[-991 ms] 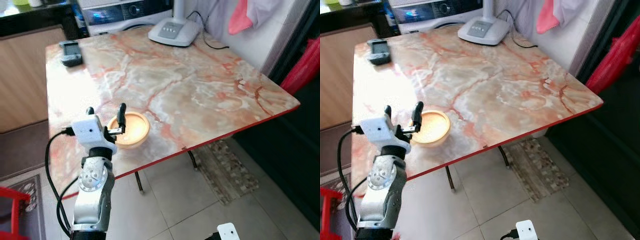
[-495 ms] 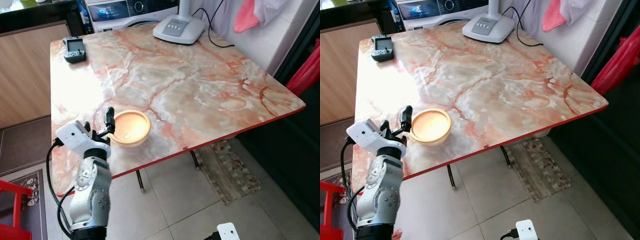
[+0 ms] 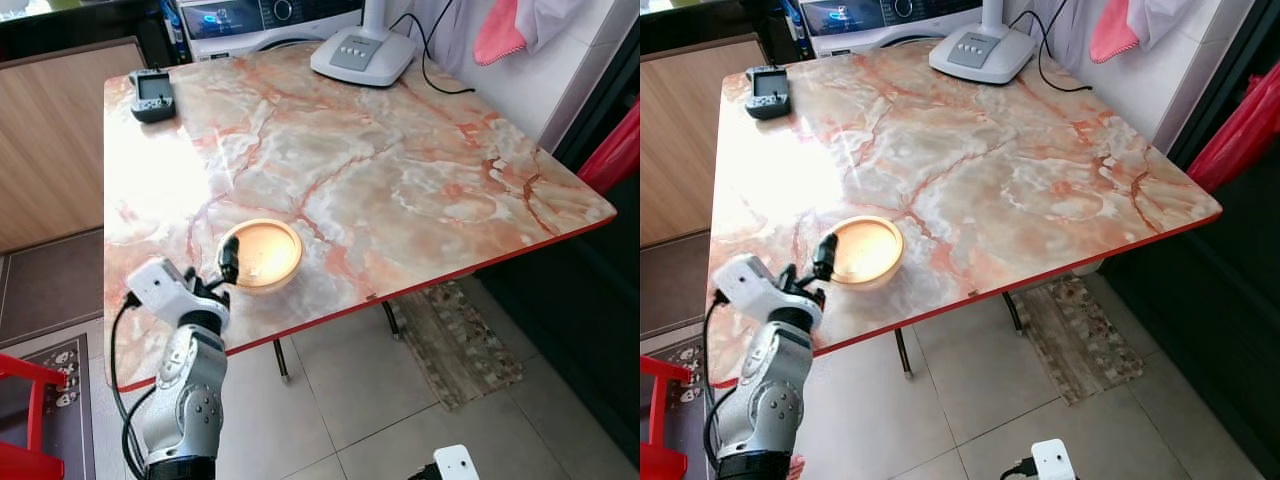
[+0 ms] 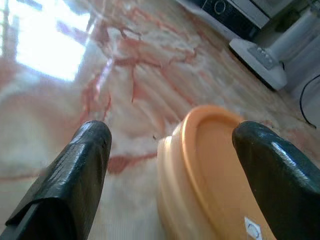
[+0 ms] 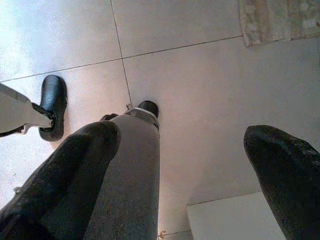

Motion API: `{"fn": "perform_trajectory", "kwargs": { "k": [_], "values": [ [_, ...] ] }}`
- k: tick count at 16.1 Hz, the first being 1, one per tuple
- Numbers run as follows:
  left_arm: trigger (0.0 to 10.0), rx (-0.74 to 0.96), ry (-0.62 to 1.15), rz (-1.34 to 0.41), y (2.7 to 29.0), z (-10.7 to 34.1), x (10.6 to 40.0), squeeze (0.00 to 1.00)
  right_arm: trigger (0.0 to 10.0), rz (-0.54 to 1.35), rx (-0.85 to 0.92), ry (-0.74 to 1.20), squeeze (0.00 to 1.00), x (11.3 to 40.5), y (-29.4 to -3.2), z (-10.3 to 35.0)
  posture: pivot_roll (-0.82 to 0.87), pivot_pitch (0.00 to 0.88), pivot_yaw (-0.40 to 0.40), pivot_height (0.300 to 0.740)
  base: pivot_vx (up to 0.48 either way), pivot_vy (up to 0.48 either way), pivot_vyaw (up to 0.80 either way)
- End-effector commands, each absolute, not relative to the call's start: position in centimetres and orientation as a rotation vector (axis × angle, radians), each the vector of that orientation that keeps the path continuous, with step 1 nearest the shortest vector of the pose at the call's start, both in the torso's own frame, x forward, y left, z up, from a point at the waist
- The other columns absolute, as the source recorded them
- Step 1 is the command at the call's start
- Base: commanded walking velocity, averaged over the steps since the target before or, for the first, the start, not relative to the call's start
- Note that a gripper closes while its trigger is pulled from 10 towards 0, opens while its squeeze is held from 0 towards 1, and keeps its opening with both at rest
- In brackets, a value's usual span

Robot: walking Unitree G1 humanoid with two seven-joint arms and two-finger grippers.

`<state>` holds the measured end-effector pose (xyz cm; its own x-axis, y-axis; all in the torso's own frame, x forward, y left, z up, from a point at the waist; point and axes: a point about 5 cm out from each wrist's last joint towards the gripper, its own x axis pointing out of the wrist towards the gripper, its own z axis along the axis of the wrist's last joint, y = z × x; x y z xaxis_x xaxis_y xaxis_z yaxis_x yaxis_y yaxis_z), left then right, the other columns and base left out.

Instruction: Restocking fridge

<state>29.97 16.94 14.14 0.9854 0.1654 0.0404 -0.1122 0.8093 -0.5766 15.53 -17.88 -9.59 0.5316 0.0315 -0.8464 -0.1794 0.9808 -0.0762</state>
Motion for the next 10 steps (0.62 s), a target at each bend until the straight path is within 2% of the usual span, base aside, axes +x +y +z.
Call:
{"fn": "perform_trajectory", "kwargs": {
  "k": [1,6,10],
  "values": [
    [10.0,-0.615,-0.081,0.139,16.9,14.2,30.1,0.00,10.0,0.126,-0.169,1.063,0.00,13.9,-18.0,-10.2,0.06,0.170,-0.014,0.740,0.000,0.000,0.00],
    [10.0,-0.617,-0.081,0.136,17.0,14.1,30.2,0.00,10.0,0.126,-0.170,1.063,0.00,13.9,-18.0,-10.2,0.06,0.170,-0.014,0.740,0.000,0.000,0.00],
    [10.0,-0.655,-0.030,-0.028,15.6,12.8,31.4,0.00,10.0,0.120,-0.169,1.061,0.00,13.9,-18.1,-10.2,0.04,0.172,-0.021,0.740,0.000,0.000,0.00]
  ]
}}
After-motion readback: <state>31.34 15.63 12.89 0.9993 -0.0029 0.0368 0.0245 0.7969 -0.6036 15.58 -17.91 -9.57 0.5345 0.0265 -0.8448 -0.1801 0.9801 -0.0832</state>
